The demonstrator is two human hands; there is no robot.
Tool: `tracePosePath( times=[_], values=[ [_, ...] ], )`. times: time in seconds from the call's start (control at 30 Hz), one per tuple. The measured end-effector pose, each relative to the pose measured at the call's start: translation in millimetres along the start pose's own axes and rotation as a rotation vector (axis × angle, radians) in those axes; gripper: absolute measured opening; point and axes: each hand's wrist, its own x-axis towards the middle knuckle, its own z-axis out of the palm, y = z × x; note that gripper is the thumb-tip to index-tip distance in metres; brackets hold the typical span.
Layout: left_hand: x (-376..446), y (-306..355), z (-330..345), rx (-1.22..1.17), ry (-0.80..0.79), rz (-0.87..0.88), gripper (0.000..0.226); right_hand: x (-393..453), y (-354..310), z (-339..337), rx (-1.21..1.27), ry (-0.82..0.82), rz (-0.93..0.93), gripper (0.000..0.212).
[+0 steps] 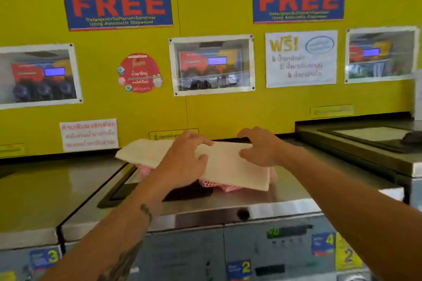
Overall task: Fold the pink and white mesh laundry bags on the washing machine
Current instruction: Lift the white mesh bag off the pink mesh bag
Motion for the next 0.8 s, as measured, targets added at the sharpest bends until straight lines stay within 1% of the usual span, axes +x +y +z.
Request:
tracePosePath(
  times=[0.07, 0.17, 0.27, 0.33, 0.43, 0.6, 0.67, 0.73, 0.8],
  values=[
    [33, -9, 12, 0.069, -0.035, -0.015, 0.033, 30, 12, 9, -0.09, -0.024, -0.002, 0.063],
    [72, -33, 33, 0.206, -0.153, -0.087, 0.042, 61, 30, 36, -0.076, -0.128, -0.025, 0.064],
    [75, -52, 57, 0.318, -0.253, -0.125, 0.056, 65, 40, 55, -0.034, -0.216, -0.052, 0.058],
    [66, -57, 68, 0.287, -0.27, -0.157, 0.059, 60, 39, 60, -0.038, -0.217, -0.06, 0.052],
    [65, -56, 68, 0.22, -0.19, -0.183, 0.053, 56, 34, 54, -0.029, -0.15, -0.078, 0.045],
    [64, -50, 63, 0.183, -0.117, -0.198, 0.038, 53, 32, 52, -0.026, -0.035, -0.079, 0.041],
    [67, -49, 60, 0.136, -0.062, -0.197, 0.033, 49, 28, 49, -0.042, 0.016, -0.074, 0.04],
    [75, -47, 56, 0.064, 0.01, -0.148, 0.028, 47, 26, 40, -0.07, 0.096, -0.06, 0.037],
    [88, -40, 49, -0.008, 0.082, -0.044, 0.023, 44, 25, 22, -0.09, 0.182, -0.022, 0.032]
  ],
)
